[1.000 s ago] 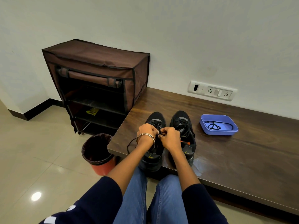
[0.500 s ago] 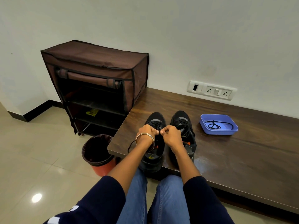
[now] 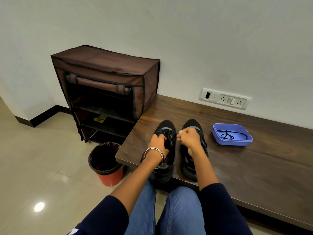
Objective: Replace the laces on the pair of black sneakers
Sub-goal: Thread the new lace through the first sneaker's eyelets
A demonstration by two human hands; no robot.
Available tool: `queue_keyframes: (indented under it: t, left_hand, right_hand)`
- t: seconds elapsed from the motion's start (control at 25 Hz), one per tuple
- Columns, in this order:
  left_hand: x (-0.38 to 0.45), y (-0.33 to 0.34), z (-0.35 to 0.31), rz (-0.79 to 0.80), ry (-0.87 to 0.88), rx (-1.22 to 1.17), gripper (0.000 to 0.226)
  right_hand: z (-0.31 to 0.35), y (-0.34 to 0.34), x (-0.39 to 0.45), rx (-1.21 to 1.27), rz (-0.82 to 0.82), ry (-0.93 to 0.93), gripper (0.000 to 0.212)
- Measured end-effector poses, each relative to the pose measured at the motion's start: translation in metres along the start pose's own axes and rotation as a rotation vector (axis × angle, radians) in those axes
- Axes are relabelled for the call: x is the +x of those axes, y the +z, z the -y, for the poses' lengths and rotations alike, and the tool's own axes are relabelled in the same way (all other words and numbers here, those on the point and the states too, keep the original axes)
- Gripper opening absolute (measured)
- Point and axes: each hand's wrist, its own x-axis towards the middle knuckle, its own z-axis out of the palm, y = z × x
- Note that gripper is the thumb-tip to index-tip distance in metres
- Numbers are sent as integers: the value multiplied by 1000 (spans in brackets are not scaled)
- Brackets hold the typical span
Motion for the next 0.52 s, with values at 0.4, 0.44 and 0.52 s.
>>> queue_keyframes:
  t: [0.4, 0.44, 0.52]
  left_hand:
    - [-8, 1, 2, -131, -96, 120, 40]
    - [-9, 2, 4, -135, -138, 40, 38]
    - [-9, 3, 6, -157, -193, -45, 34]
  right_hand:
    - [11, -31, -19, 40, -79, -329, 5]
    - [3, -26, -18, -225, -9, -315, 6]
    - [-12, -15, -18, -574, 86, -208, 23]
